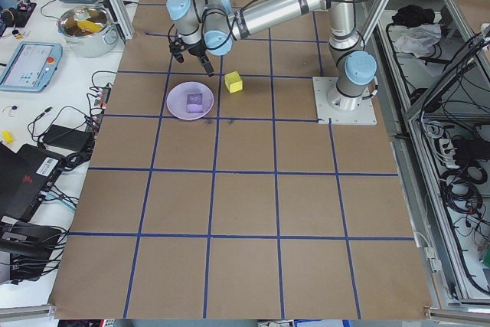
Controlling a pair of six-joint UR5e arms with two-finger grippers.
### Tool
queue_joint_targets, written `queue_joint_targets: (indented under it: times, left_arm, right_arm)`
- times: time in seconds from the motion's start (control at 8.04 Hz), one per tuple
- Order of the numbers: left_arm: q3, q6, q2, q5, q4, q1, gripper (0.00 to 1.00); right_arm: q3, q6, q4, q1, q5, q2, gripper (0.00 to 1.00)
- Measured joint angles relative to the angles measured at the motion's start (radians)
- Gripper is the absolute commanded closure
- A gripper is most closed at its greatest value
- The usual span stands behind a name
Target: Sort blocks by color into plates
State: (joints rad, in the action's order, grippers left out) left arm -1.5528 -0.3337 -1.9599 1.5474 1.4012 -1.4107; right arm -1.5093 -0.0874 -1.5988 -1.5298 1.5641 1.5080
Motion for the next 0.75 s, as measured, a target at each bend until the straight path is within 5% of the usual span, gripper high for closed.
queue_joint_targets:
  times: [0.37, 0.75]
  left_arm:
    - [-0.225, 0.039, 0.071, -0.014, -0.160, -0.001, 0.03]
    - [-0.329, 0.061, 0.080, -0.016, -0.224, -0.001, 0.02]
  right_arm:
    - [0.000, -0.002, -0.001, 0.000, -0.001, 0.000, 0.00]
    - [0.000, -0.003, -0.001, 0.000, -0.002, 0.000, 0.00]
